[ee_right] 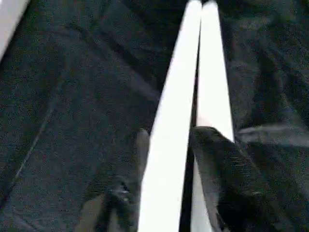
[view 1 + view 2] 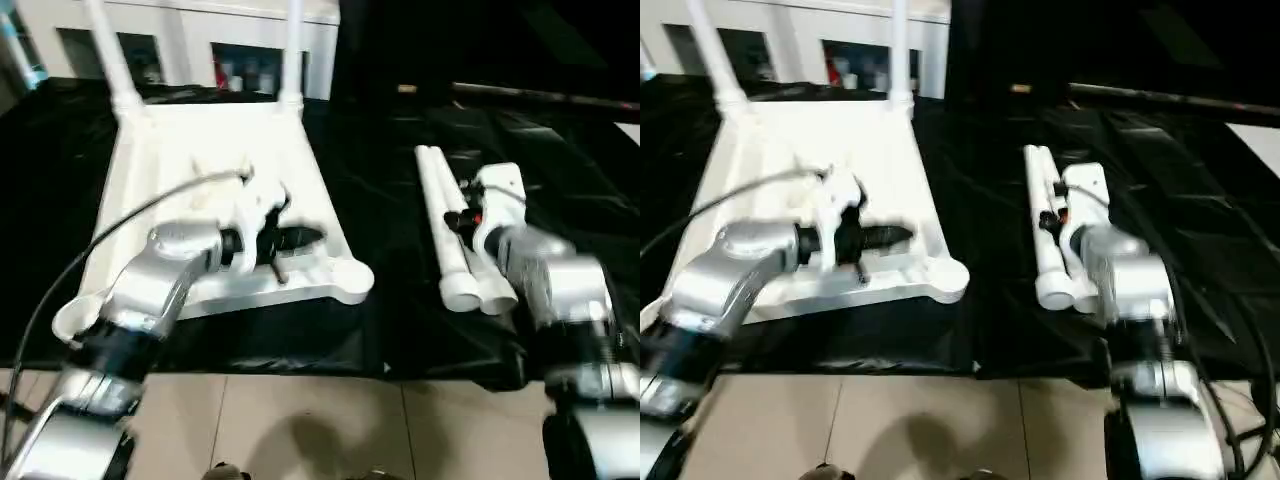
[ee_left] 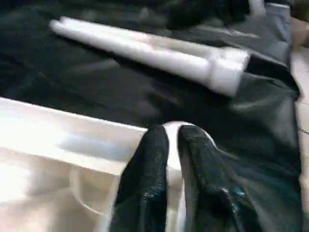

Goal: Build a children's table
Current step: Pick table leg

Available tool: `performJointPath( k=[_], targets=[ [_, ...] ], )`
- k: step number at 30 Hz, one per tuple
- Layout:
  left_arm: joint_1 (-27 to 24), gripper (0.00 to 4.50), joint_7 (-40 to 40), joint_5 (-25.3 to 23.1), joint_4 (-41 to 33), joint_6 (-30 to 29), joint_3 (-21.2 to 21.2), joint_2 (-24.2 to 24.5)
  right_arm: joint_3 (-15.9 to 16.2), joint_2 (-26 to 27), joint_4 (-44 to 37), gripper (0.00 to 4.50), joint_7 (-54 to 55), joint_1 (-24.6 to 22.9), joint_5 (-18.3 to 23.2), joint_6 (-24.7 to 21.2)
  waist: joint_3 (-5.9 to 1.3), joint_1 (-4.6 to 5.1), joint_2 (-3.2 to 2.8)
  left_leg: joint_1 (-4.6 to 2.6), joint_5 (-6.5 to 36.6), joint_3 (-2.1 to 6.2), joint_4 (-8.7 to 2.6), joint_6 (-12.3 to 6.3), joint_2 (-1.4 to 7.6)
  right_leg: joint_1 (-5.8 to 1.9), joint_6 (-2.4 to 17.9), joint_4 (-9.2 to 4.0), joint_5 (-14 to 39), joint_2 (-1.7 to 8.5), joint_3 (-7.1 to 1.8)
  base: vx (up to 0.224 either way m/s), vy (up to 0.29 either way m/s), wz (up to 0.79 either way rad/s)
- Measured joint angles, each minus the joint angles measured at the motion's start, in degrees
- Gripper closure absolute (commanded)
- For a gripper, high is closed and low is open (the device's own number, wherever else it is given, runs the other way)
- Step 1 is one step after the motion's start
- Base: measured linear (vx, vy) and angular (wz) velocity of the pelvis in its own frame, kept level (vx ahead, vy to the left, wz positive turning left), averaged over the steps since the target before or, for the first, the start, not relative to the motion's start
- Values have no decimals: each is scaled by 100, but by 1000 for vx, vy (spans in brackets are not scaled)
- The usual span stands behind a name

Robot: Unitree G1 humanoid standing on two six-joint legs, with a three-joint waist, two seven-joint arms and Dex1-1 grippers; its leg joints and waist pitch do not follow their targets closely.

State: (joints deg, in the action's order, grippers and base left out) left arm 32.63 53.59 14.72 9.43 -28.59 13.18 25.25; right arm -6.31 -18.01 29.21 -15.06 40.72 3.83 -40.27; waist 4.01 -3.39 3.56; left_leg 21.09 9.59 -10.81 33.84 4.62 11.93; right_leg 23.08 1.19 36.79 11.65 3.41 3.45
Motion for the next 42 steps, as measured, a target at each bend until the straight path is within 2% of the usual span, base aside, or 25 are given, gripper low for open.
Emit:
performJointPath(
  k=[1,3,5,9,11,12,20,23,25,29,42],
  targets=[
    [-25,333,14,37,-138,-78,37,31,8,-5,122,247,-6,48,-3,-25,0,-3,0,0,0,0,1,0,0,0,0,-1,1,0,0,0,0,0],
    [-48,324,62,82,-350,-231,59,83,27,-9,359,242,-19,105,-9,-34,0,-2,1,3,0,-2,1,-1,0,0,0,-6,1,0,0,0,0,0],
    [-66,301,83,89,-517,-399,64,137,74,-9,585,213,-32,173,-16,-53,0,-4,1,4,0,-3,1,-1,0,0,0,-8,1,0,-1,0,0,0],
    [-103,276,125,86,-700,-526,110,184,120,-9,770,194,-7,199,-57,-46,-1,-12,3,5,0,-6,2,-1,0,0,0,-10,1,0,-1,0,0,0],
    [-134,251,121,86,-737,-593,125,207,123,-9,838,160,4,212,-102,-27,-1,-9,3,3,0,-6,2,-1,0,0,0,-8,1,0,-2,0,0,0],
    [-160,251,122,86,-794,-649,130,229,122,-16,919,160,5,235,-118,-10,-1,-8,3,2,0,-6,2,-1,0,0,0,-7,1,0,-1,0,0,0],
    [-172,188,125,77,-972,-785,190,335,126,-31,1234,96,-124,275,-93,1,-2,-6,4,2,0,-7,4,-1,0,0,0,-4,1,0,-2,0,0,0],
    [-172,147,127,66,-1001,-843,194,356,118,-19,1356,60,-166,351,-43,-1,-2,-1,4,2,0,-7,4,-1,0,0,0,-2,0,0,-2,0,0,0],
    [-172,142,130,62,-1090,-866,220,373,89,-4,1432,52,-190,388,27,-2,-3,-2,5,1,0,-7,5,-1,0,-1,0,-2,0,0,-1,0,0,0],
    [-173,96,191,61,-1158,-873,309,417,38,69,1699,9,-314,419,83,-10,-5,-8,8,2,0,-7,6,-1,0,-1,1,0,0,0,-1,0,0,0],
    [-176,4,188,56,-1269,-883,313,448,227,34,1875,0,-432,440,-9,189,-10,-7,16,0,-1,-8,11,-1,0,-4,1,4,0,1,-1,0,0,0]
  ],
)
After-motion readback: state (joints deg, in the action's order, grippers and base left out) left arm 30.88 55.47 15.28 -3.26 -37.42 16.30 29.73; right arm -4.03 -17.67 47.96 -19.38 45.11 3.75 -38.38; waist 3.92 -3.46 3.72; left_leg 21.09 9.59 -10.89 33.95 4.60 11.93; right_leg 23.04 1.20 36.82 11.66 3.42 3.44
